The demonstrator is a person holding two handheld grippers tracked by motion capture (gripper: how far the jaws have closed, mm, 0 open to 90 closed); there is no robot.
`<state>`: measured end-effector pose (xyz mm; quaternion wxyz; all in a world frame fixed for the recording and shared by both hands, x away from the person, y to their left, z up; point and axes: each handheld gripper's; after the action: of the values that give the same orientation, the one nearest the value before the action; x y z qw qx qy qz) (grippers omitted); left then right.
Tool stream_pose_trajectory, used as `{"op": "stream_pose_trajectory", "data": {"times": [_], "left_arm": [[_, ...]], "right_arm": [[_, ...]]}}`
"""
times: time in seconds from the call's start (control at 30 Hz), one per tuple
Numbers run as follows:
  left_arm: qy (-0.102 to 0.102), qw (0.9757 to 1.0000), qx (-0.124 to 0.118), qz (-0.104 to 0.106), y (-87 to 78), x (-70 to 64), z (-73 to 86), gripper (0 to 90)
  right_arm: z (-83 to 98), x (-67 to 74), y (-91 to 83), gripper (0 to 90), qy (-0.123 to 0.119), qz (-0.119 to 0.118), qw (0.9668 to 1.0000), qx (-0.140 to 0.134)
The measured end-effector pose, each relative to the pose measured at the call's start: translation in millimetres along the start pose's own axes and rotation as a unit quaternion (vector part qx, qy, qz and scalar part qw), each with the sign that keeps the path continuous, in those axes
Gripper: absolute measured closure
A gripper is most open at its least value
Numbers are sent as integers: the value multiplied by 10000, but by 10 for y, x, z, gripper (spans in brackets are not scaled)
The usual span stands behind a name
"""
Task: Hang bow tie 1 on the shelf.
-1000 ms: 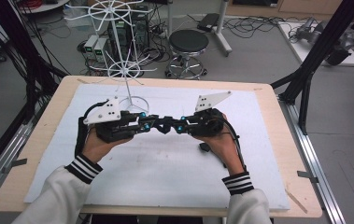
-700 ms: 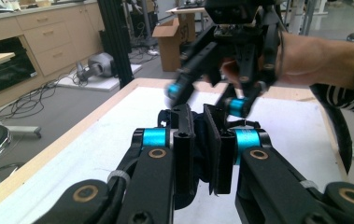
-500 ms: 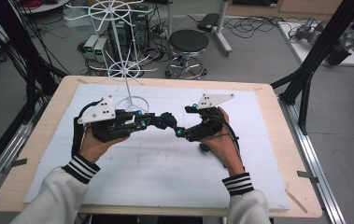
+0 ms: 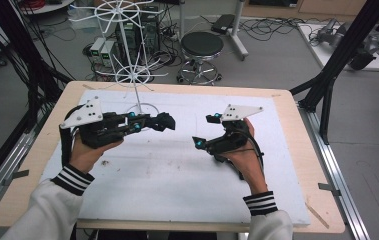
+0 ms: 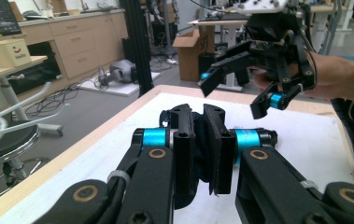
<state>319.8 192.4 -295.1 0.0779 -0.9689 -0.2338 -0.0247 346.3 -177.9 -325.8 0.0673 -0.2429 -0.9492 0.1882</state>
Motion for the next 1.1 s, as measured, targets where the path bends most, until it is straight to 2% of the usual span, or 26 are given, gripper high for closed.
{"op": "stream_pose_trajectory", "data": {"times": [0.17, 0.27, 0.47, 0.67, 1.1], "left_arm": [[-28, 9999, 1, -138, -138, 97, -18, 824], [-90, 9997, -23, -210, -193, 144, -28, 824], [-171, 9993, -3, -326, -264, 220, -52, 824], [-233, 9984, -23, -514, -384, 307, -92, 824], [-273, 9967, 40, -763, -435, 455, -159, 823]], "right_arm": [[40, -18, -83, 110, 204, 4, 9996, -210], [75, -35, -121, 110, 331, 13, 9992, -231], [144, -46, -192, 110, 336, 109, 9991, -223], [191, -42, -288, 110, 339, 187, 9987, -326], [301, -29, -397, 110, 354, 317, 9980, -418]]}}
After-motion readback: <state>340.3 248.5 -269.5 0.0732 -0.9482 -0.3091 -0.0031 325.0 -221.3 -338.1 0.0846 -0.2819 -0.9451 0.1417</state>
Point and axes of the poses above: each handheld gripper's, and its own axes: y roughly forward along the jaws, z roughly out of its underside, x roughly to its left
